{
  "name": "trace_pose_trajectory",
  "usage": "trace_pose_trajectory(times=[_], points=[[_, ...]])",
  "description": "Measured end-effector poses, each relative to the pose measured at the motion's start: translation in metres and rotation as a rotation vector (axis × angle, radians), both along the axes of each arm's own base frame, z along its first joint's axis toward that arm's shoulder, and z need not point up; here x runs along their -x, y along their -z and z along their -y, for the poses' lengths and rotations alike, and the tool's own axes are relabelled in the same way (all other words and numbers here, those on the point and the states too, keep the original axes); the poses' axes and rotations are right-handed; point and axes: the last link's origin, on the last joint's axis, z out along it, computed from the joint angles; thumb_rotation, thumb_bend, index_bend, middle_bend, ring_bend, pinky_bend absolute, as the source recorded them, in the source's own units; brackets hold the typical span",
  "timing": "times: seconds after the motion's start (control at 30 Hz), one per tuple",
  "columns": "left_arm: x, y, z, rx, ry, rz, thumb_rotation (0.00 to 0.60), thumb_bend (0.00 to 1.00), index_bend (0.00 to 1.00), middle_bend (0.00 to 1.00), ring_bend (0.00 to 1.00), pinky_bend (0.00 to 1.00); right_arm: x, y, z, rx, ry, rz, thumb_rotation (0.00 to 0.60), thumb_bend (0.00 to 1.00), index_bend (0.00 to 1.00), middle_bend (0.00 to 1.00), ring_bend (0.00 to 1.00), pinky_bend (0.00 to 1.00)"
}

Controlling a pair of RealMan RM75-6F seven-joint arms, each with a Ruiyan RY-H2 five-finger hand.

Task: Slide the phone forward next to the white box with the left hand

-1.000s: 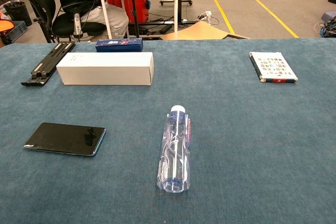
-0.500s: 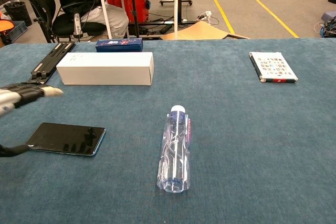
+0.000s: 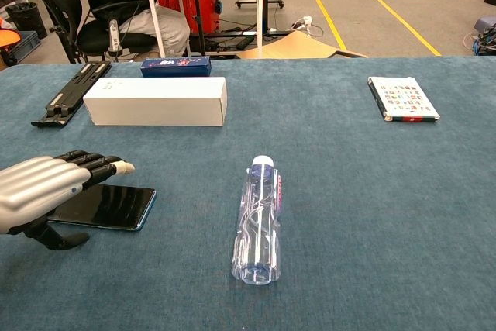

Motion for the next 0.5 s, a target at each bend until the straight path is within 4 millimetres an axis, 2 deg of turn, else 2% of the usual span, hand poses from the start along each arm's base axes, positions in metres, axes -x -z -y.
trace_pose_trajectory(times=[0.37,0.5], points=[[0.0053,0.0044,-0.006,0.009,-0.02,0.002,0.6,0.34,0.0,0.0,0.0,0.01,0.0018,0.0008,0.0013,-0.01,0.01,0.002,0.6,0.0,0.0,0.0,0.0,0.0],[0.0084,0.0071,-0.0065,0.017,-0.03,-0.005,0.6,0.39,0.0,0.0,0.0,0.04,0.0022,0.0008,0.0016,-0.013,0.012,0.003,0.6,0.0,0.0,0.0,0.0,0.0]])
